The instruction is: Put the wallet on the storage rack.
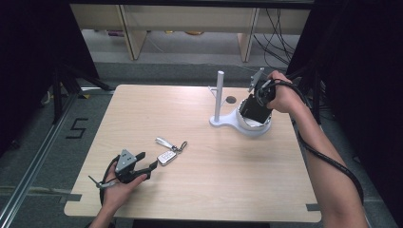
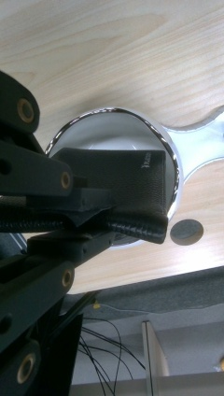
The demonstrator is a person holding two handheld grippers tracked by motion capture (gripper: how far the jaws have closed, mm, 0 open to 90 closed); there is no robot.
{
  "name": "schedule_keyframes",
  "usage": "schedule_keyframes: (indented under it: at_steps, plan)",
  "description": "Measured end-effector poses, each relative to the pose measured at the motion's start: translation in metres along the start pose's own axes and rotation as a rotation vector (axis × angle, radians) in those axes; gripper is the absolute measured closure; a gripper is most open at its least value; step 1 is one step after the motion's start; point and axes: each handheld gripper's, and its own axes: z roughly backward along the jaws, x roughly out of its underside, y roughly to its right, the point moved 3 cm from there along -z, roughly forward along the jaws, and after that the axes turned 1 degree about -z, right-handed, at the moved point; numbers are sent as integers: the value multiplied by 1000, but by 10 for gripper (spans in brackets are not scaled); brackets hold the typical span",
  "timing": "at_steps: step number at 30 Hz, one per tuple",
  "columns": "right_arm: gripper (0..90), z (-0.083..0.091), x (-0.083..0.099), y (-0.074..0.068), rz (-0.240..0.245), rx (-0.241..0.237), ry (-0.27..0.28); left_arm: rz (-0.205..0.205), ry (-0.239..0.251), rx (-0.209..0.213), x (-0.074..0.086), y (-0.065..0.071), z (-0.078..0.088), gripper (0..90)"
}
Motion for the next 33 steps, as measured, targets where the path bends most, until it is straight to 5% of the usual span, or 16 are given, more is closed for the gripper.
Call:
schedule_keyframes:
  at_steps: [16, 26, 33]
  plan:
    - [768, -23, 3, -3, -56, -56, 2, 4, 3, 1, 0, 0, 0, 354]
    - [670, -19, 6, 3, -92, -15, 28, 4, 4, 1, 0, 0, 0, 354]
    - [579, -8, 15, 5, -208, 29, 44, 4, 1, 1, 0, 0, 0, 354]
